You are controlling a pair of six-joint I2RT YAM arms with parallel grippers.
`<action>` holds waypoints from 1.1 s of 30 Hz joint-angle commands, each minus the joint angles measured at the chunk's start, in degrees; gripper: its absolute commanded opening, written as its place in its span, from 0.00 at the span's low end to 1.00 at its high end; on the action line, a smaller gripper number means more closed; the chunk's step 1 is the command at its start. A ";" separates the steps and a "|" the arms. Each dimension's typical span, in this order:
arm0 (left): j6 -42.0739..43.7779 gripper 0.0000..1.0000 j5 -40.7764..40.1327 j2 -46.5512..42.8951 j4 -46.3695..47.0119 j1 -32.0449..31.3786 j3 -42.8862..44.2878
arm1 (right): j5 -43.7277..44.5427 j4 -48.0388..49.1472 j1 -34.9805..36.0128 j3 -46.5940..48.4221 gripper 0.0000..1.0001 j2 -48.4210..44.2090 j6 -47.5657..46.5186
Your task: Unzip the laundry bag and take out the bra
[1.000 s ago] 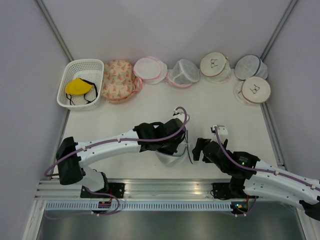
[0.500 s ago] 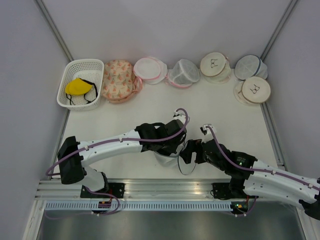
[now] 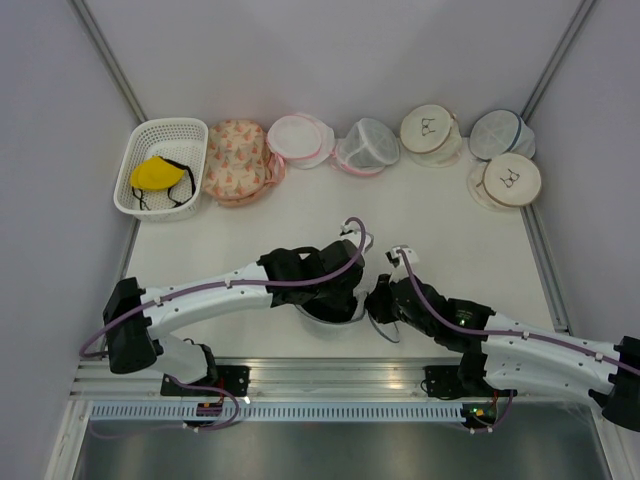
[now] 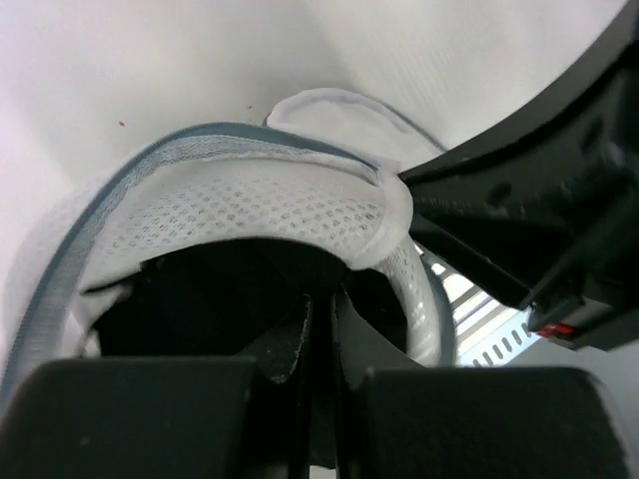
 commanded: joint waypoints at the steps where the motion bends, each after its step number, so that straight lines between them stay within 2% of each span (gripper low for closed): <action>1: -2.09 0.02 0.84 -3.67 2.50 -0.11 -0.16 | 4.40 -1.90 -0.04 1.61 0.00 1.45 0.86; 6: -2.62 0.10 -4.26 -4.38 0.48 -0.11 -1.39 | 8.79 -9.88 0.05 2.84 0.01 -0.47 2.70; 15: -3.76 0.07 -10.33 -7.80 -1.72 0.51 -0.34 | 14.51 -20.88 0.05 0.74 0.01 -1.45 9.20; 19: -2.10 0.05 -12.78 -11.49 -1.28 0.60 3.17 | 15.48 -20.99 -0.04 -0.32 0.00 -0.31 11.14; 23: 4.12 0.05 -18.66 -14.13 -0.76 2.70 9.75 | 15.04 -18.18 -0.03 -0.76 0.00 1.45 10.70; 27: 10.29 0.02 -17.98 -15.10 2.49 12.44 11.61 | 14.08 -16.07 -0.03 -0.94 0.01 3.82 9.91; 28: 11.52 0.02 -17.19 -15.36 3.46 17.77 11.44 | 13.29 -15.63 -0.04 -1.02 0.00 4.09 9.56; 30: 13.90 0.02 -13.16 -15.11 6.44 23.77 11.26 | 12.93 -14.92 -0.04 -1.20 0.00 4.62 9.21; 31: 14.51 0.02 -10.88 -14.41 7.59 29.37 11.26 | 12.58 -14.75 0.05 -1.29 0.00 4.70 8.95; 33: 16.97 0.02 -10.07 -12.83 11.19 34.06 11.70 | 12.06 -14.22 -0.03 -1.64 0.00 4.62 8.77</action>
